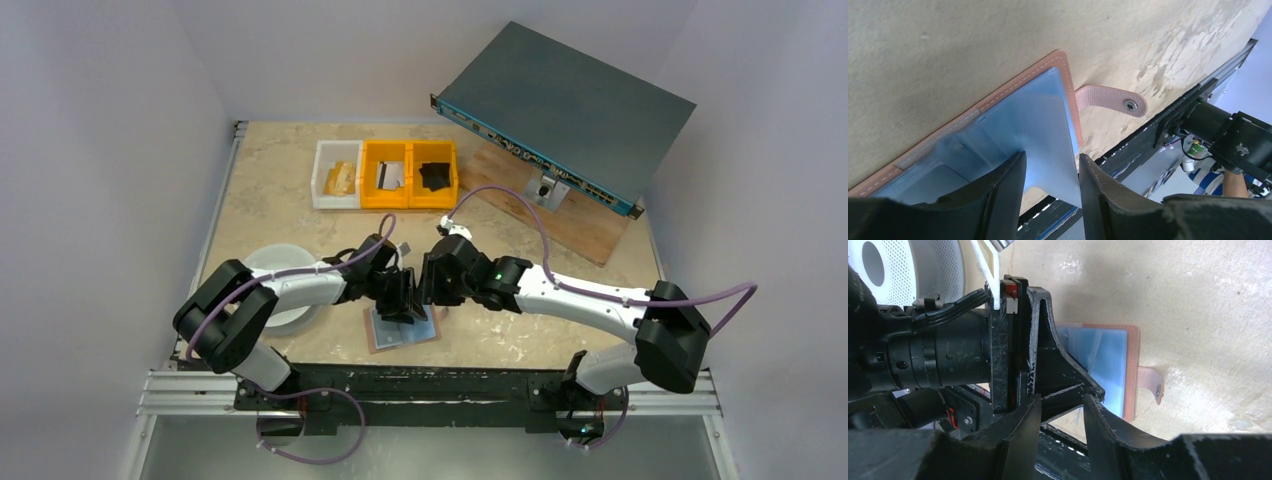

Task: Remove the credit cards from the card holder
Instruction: Remove the credit card from the card holder.

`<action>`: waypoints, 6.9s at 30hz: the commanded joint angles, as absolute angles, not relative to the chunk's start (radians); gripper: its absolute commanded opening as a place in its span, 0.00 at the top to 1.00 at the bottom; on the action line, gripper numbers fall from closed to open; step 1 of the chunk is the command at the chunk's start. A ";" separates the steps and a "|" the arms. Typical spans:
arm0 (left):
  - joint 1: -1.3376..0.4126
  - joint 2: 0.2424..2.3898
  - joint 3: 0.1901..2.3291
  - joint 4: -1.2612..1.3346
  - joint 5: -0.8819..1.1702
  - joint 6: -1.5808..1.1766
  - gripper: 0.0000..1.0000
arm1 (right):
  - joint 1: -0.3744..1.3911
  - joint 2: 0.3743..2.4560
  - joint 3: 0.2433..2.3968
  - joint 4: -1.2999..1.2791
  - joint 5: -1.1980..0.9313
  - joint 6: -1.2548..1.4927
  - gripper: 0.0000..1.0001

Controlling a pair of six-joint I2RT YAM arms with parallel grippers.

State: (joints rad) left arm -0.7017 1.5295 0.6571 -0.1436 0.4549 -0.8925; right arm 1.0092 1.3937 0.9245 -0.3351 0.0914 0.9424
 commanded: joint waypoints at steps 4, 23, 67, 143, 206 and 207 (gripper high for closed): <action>-0.713 1.505 0.705 -0.119 0.447 -0.897 0.48 | 1.008 1.359 0.914 -0.360 0.127 0.939 0.63; -0.538 1.055 0.594 -0.494 0.191 -0.853 0.46 | 1.078 1.504 1.015 -0.305 0.113 0.866 0.62; -0.464 1.073 0.480 -0.394 0.406 -0.813 0.63 | 1.080 1.864 0.934 -0.067 -0.128 0.915 0.91; -0.718 1.408 0.756 -0.284 0.370 -0.855 0.69 | 0.954 1.409 0.818 -0.209 -0.003 0.929 0.70; -0.522 1.091 0.478 -0.427 0.149 -0.826 0.98 | 1.027 1.779 0.951 0.075 -0.232 0.941 0.69; -0.522 1.096 0.476 -0.426 0.149 -0.826 0.98 | 1.028 1.781 0.947 0.081 -0.233 0.943 0.68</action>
State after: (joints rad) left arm -0.5293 1.0840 0.4908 -0.4767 0.1318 -0.8268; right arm 1.0267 1.7683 0.9432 0.0292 -0.2108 0.9272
